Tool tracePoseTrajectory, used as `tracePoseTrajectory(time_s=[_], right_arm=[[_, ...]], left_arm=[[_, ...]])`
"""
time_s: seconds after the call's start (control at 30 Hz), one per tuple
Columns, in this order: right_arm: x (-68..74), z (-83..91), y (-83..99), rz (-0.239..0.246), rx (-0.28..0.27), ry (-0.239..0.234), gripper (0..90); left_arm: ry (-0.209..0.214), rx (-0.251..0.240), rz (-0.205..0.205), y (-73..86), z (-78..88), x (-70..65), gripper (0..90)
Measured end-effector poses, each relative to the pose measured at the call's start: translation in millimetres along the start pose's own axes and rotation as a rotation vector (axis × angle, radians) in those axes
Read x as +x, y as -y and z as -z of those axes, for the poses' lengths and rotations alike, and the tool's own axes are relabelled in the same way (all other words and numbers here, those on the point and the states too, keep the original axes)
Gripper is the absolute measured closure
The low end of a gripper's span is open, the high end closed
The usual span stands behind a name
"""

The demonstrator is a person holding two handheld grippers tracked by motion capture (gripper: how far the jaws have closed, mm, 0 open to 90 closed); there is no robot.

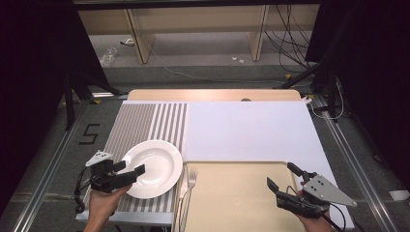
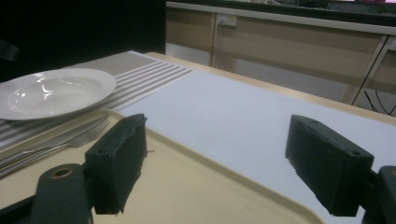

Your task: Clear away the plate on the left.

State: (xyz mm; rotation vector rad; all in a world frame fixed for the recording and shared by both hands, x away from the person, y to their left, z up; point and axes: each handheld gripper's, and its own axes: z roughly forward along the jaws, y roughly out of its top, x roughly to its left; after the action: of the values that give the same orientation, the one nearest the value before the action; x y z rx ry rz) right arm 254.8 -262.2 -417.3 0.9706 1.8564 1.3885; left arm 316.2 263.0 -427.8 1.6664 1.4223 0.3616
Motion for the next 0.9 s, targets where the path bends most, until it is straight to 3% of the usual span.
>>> tracePoseTrajectory(time_s=[0.1, 0.17, 0.33, 0.47, 0.77, 0.83, 0.9], right_arm=[[0.1, 0.1, 0.0, 0.002, 0.002, -0.002, 21.4], [-0.1, 0.3, 0.0, -0.001, 0.001, -0.002, 21.4], [0.0, 0.1, 0.3, 0.001, 0.004, -0.004, 21.4], [0.3, -0.2, 0.4, 0.005, 0.002, -0.004, 21.4], [0.4, -0.3, 0.5, 0.004, 0.004, -0.006, 21.4], [0.4, -0.3, 0.4, 0.006, 0.001, -0.007, 21.5], [0.5, -0.2, 0.4, 0.006, 0.0, -0.007, 21.5]], left_arm=[[-0.01, -0.005, 0.065, 0.8, 1.8, 9.3, 16.1], [-0.036, 0.002, 0.074, 0.7, 1.6, 12.6, 16.1], [-0.023, 0.013, 0.149, 2.4, 0.1, 21.6, 16.2], [-0.048, 0.017, 0.17, 2.4, 0.8, 25.7, 16.4], [-0.053, 0.028, 0.209, 2.0, -2.2, 35.1, 16.5], [-0.017, 0.035, 0.269, 3.6, -4.1, 42.4, 16.5], [-0.018, 0.044, 0.299, 4.3, -5.1, 48.2, 16.9]])
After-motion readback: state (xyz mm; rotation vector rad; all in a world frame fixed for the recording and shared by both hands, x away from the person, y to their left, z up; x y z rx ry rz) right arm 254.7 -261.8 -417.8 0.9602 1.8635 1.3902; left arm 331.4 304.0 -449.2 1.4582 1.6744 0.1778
